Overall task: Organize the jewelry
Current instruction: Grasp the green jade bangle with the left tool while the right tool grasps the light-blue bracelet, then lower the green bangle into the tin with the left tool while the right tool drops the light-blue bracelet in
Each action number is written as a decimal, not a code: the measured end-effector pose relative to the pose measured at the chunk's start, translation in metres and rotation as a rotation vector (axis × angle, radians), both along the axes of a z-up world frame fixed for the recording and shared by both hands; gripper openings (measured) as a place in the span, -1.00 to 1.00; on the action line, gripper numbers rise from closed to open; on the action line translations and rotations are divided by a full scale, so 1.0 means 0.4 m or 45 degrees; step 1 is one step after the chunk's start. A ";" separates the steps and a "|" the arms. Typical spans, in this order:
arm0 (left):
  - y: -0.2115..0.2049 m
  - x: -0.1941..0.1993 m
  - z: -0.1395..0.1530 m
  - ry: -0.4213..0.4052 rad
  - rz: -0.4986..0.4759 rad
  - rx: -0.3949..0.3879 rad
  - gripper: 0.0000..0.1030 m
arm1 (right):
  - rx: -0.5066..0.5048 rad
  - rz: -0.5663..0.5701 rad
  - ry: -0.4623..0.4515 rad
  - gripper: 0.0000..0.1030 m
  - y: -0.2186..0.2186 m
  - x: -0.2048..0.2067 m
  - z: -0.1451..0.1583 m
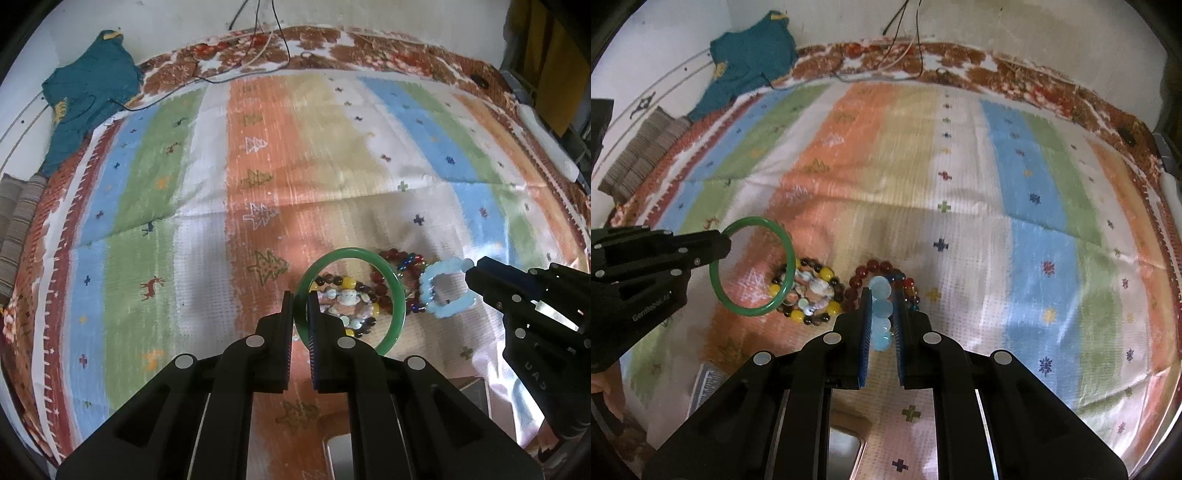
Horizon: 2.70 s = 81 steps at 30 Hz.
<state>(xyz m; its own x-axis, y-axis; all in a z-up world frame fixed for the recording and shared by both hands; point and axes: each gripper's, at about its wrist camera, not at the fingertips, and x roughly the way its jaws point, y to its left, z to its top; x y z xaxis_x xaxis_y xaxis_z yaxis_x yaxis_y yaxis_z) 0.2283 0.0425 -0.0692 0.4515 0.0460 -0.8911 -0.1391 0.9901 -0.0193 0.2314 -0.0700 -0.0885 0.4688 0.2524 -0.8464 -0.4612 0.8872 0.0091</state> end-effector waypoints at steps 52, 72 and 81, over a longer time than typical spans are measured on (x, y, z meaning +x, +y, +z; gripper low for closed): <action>-0.081 -0.282 0.125 -0.195 -0.029 0.005 -0.86 | 0.150 0.068 -0.222 -0.76 -0.054 -0.283 0.139; -0.060 -0.306 0.101 -0.126 0.063 -0.084 -0.46 | 0.118 -0.034 -0.125 -0.31 -0.102 -0.278 0.099; -0.019 -0.277 0.090 -0.108 0.111 -0.081 -0.19 | 0.092 -0.078 -0.083 -0.05 -0.111 -0.231 0.086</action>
<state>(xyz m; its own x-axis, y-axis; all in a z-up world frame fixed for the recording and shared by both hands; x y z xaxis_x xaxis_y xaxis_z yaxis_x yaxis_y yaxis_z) 0.1173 0.0350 -0.0333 0.5221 0.0328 -0.8522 -0.2200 0.9706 -0.0974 0.1390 -0.1143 -0.0541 0.5386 0.2810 -0.7943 -0.4081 0.9118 0.0458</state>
